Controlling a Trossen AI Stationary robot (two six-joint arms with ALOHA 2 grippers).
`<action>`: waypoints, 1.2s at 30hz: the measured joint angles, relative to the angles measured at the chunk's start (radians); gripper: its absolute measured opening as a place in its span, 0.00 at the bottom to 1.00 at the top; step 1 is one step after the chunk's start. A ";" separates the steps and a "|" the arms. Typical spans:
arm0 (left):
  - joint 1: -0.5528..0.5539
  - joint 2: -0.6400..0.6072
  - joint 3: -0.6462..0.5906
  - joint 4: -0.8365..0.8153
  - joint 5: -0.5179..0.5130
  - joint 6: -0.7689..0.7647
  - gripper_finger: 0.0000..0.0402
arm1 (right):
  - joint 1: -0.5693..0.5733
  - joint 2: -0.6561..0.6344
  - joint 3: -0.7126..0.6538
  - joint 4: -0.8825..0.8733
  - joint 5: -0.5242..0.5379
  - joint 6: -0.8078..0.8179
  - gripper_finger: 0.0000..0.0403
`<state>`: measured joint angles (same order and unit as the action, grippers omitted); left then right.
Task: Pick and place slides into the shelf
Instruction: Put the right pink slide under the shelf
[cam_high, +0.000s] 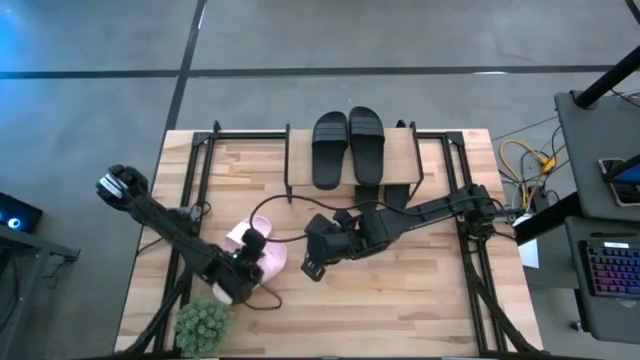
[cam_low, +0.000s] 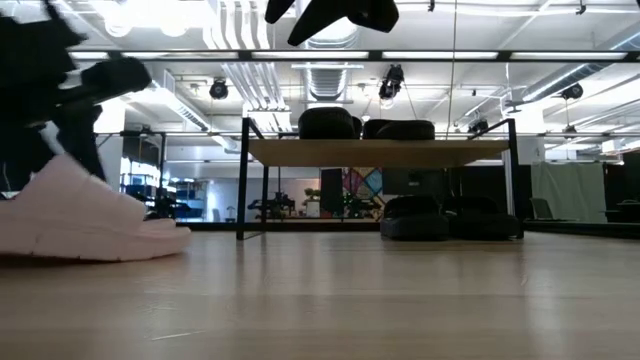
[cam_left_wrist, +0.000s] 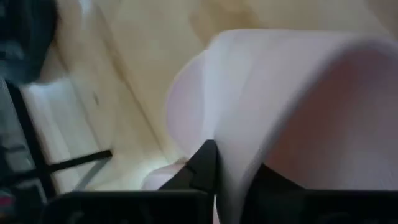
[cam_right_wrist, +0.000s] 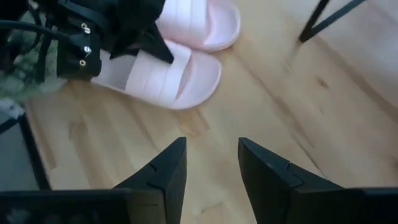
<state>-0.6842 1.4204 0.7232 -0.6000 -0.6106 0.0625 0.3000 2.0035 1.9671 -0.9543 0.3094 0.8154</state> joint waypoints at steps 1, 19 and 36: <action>0.026 -0.013 0.002 0.005 0.010 -0.001 0.02 | 0.005 -0.005 0.000 -0.001 0.025 0.009 0.34; 0.457 0.178 0.270 0.425 -0.014 0.314 0.01 | 0.215 -0.130 0.008 -0.356 0.348 0.410 0.25; 0.613 0.539 0.619 0.217 -0.154 0.101 0.01 | 0.302 -0.130 0.007 -0.499 0.375 0.635 0.24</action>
<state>-0.0715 1.9592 1.3426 -0.3826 -0.7641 0.1636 0.6022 1.8732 1.9743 -1.4533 0.6846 1.4506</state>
